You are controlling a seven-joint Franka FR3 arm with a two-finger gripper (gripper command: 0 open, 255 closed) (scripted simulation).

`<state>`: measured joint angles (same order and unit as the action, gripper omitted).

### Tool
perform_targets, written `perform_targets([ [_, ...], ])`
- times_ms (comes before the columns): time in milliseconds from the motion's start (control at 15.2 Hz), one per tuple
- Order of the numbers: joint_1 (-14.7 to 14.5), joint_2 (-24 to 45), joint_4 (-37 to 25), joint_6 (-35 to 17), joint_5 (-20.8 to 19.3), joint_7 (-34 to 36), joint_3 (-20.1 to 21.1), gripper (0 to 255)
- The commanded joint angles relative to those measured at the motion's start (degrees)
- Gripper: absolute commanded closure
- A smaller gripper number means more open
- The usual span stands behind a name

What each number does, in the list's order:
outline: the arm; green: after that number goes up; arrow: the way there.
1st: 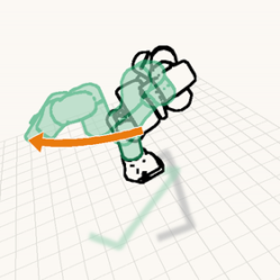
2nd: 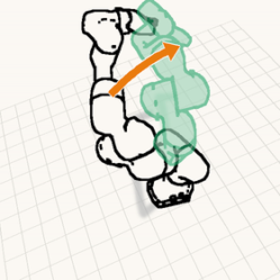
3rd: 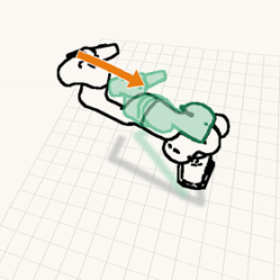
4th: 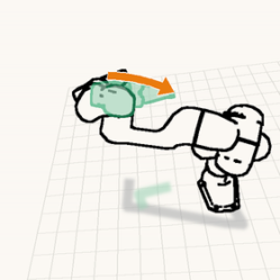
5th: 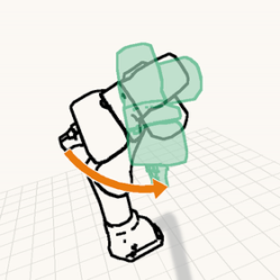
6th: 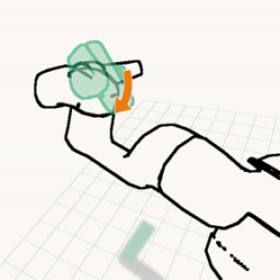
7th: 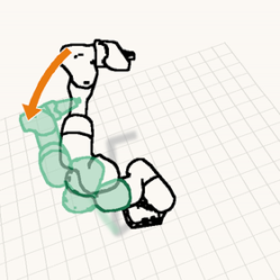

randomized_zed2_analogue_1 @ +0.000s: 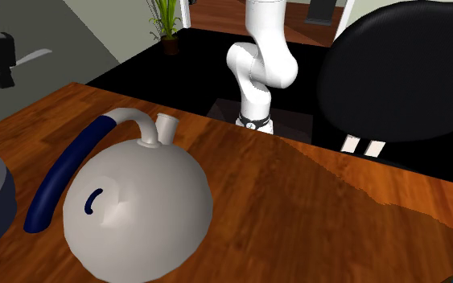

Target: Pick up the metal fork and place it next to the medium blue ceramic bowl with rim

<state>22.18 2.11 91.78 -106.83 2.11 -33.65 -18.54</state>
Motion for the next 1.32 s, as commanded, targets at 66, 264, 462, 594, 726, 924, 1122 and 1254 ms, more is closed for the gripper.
perform_targets([
  [66,-0.11,-0.47,2.96,-2.56,-0.17,0.11,0.09,255],
  [264,-0.15,-0.72,5.57,-4.94,-0.24,0.12,0.12,255],
  [462,-0.18,-0.84,8.03,-7.28,-0.26,0.09,0.14,255],
  [594,-0.19,-0.86,9.59,-8.82,-0.25,0.05,0.15,255],
  [726,-0.19,-0.81,11.08,-10.35,-0.21,0.01,0.16,255],
  [924,-0.19,-0.65,13.2,-12.63,-0.11,-0.1,0.16,255],
  [1122,-0.18,-0.47,14.65,-14.25,-0.01,-0.19,0.16,255],
  [1254,-0.18,-0.46,14.65,-14.25,-0.01,-0.19,0.16,255],
])
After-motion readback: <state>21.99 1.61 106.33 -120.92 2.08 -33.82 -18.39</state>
